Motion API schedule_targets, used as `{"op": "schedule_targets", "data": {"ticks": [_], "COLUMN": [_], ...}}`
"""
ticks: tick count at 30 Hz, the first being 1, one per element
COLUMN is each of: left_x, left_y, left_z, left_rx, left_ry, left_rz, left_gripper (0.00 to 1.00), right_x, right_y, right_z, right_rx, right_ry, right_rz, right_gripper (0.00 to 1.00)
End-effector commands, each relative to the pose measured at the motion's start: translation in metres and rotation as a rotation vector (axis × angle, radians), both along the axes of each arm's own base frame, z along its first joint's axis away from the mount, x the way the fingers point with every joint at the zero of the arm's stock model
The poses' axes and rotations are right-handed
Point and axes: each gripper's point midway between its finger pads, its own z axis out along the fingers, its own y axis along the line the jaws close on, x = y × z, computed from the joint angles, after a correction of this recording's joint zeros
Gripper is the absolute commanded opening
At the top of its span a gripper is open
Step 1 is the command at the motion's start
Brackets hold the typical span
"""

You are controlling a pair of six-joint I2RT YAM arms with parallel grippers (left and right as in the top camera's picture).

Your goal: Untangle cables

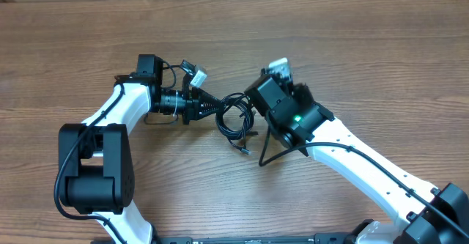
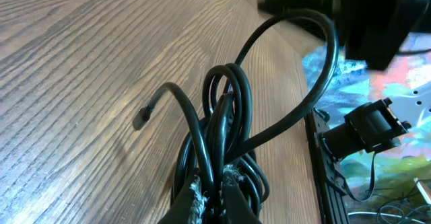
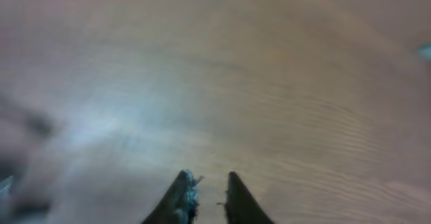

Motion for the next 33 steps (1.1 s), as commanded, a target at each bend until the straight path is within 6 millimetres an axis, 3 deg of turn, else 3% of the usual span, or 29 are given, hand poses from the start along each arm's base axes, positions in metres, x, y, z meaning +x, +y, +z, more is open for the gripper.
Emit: {"op": "schedule_targets", "data": {"ticks": [1,2,4,7,11,15,20,26,33], "left_x": [-0.001,0.000,0.002,0.003,0.003,0.003,0.003,0.003,0.003], "left_y": [0.000,0.000,0.000,0.000,0.000,0.000,0.000,0.000,0.000], "left_z": [0.012,0.012,0.012,0.013,0.013,0.013,0.013,0.013,0.013], "left_rx": [-0.021,-0.021,-0.022,-0.023,-0.023,-0.024,-0.024,-0.024,-0.026], "left_ry": [-0.013,-0.010,0.005,0.019,0.024,0.036,0.037,0.040,0.040], "left_rz": [0.004,0.007,0.016,0.024,0.026,0.030,0.030,0.031,0.030], "left_gripper": [0.04,0.04,0.04,0.04,0.04,0.04,0.04,0.04,0.04], "right_x": [-0.022,-0.030,-0.042,-0.046,-0.037,-0.025,0.000,0.010,0.028], "right_y": [0.017,0.021,0.033,0.045,0.061,0.081,0.070,0.072,0.062], "right_z": [0.004,0.006,0.009,0.014,0.021,0.022,0.012,-0.008,-0.002], "right_rx": [0.140,0.177,0.247,0.313,0.395,0.490,0.413,0.381,0.355], "right_ry": [0.098,0.127,0.178,0.189,0.153,0.120,0.034,0.043,-0.058], "right_rz": [0.063,0.085,0.153,0.193,0.218,0.250,0.156,0.130,0.048], "right_gripper": [0.33,0.46,0.59,0.62,0.69,0.68,0.59,0.51,0.51]}}
